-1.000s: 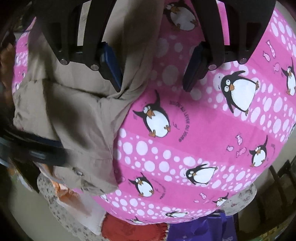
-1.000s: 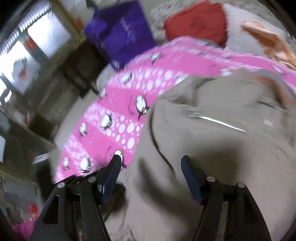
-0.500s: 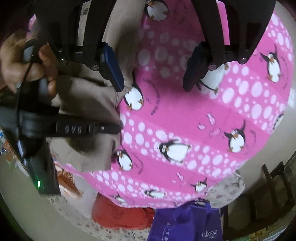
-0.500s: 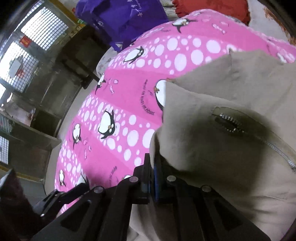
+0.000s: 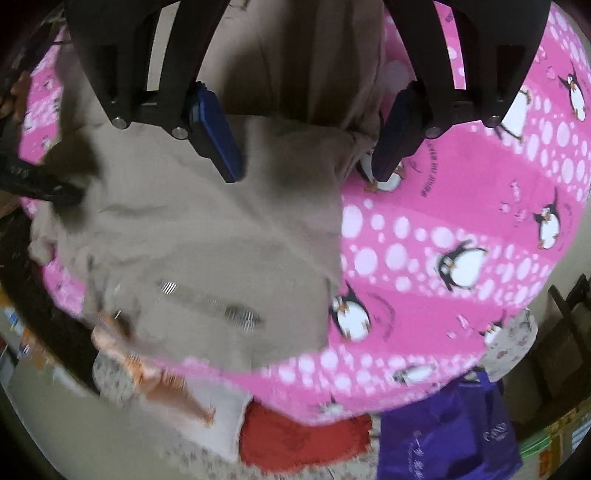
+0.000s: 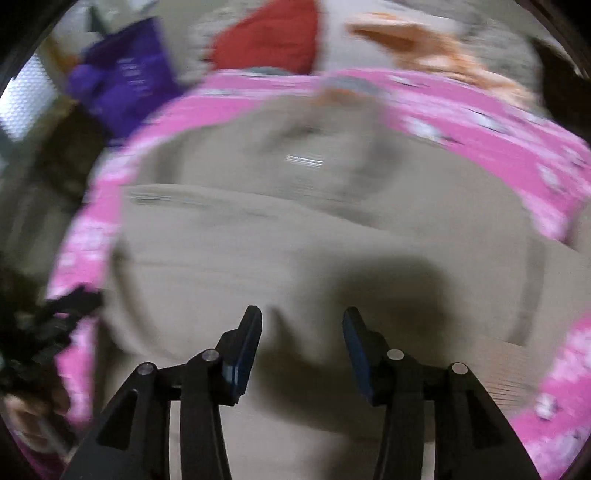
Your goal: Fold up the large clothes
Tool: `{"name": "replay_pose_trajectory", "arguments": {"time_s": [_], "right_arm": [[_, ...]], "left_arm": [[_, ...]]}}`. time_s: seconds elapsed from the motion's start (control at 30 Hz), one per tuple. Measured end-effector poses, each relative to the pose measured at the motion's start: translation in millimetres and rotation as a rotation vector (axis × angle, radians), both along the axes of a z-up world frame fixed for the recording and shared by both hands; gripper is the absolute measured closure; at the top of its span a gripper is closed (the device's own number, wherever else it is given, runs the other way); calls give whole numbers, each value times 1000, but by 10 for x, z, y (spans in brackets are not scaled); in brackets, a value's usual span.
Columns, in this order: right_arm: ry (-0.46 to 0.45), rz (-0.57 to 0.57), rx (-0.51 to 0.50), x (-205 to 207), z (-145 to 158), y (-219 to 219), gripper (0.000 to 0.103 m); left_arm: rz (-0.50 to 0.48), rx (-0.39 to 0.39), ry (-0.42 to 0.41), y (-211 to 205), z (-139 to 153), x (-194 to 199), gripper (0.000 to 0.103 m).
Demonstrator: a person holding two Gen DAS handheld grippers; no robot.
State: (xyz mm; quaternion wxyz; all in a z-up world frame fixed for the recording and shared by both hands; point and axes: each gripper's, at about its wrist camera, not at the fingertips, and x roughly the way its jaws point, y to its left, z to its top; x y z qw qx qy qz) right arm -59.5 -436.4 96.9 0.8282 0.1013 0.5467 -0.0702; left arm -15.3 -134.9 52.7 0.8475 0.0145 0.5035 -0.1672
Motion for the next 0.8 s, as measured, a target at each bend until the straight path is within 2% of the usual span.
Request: {"name": "replay_pose_trajectory", "arguments": {"time_s": [0.07, 0.13, 0.23, 0.3, 0.37, 0.47, 0.57, 0.7, 0.8], "right_arm": [[26, -40, -48, -46, -136, -198, 57], [45, -74, -31, -35, -309, -417, 62], [18, -87, -13, -54, -279, -470, 59], [-12, -42, -13, -126, -93, -372, 57], [-44, -8, -26, -257, 46, -366, 44], [-82, 13, -71, -447, 195, -296, 38], [-50, -6, -78, -513, 66, -286, 38], [63, -108, -89, -544, -333, -509, 42], [13, -106, -57, -672, -196, -532, 40]], "left_arm": [[-8, 48, 44, -72, -182, 66, 28], [-5, 74, 54, -102, -275, 82, 28], [8, 102, 19, -143, -171, 15, 28], [9, 83, 1, -140, -57, -42, 28], [-2, 76, -29, -166, 73, -103, 28], [-25, 86, -71, -245, 192, -174, 28], [-46, 85, -91, -313, 274, -208, 28], [-66, 79, -99, -394, 326, -269, 28], [-77, 79, -107, -461, 345, -317, 28]]}}
